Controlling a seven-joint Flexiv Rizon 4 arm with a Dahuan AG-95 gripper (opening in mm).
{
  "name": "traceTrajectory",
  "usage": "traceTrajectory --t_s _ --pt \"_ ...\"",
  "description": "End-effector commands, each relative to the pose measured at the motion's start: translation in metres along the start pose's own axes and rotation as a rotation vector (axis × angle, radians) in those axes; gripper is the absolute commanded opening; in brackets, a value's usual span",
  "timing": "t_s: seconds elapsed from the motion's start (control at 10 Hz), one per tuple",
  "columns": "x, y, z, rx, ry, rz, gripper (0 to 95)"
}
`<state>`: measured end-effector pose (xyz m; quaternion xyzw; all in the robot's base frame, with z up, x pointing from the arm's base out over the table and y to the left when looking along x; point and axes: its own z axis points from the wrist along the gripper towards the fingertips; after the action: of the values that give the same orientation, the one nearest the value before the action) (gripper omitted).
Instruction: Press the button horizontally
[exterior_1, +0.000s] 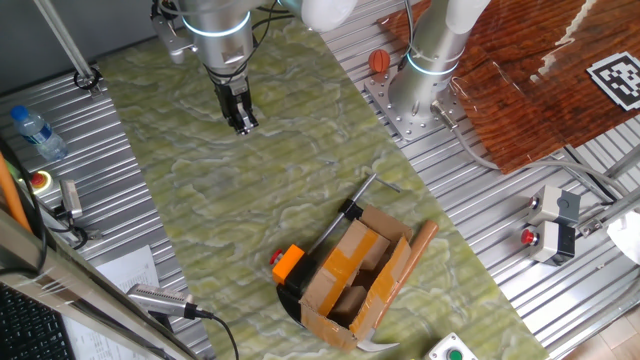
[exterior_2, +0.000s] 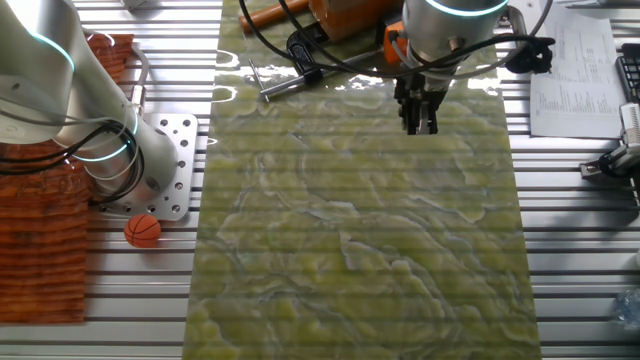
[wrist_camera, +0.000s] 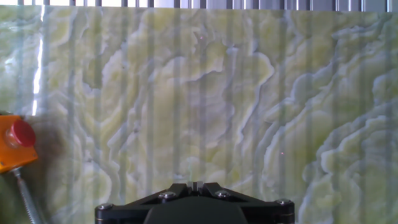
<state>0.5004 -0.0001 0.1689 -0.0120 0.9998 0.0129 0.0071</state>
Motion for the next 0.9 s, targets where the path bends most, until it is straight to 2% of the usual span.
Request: traceTrajectory --t_s 0.1,0.9 --pt "0.0001 0.0 0.0001 0.0 0.0 -0.002 0.0" --pt "-0.0019 -0.0014 0.0074 0.003 0.0 -0.009 0.0"
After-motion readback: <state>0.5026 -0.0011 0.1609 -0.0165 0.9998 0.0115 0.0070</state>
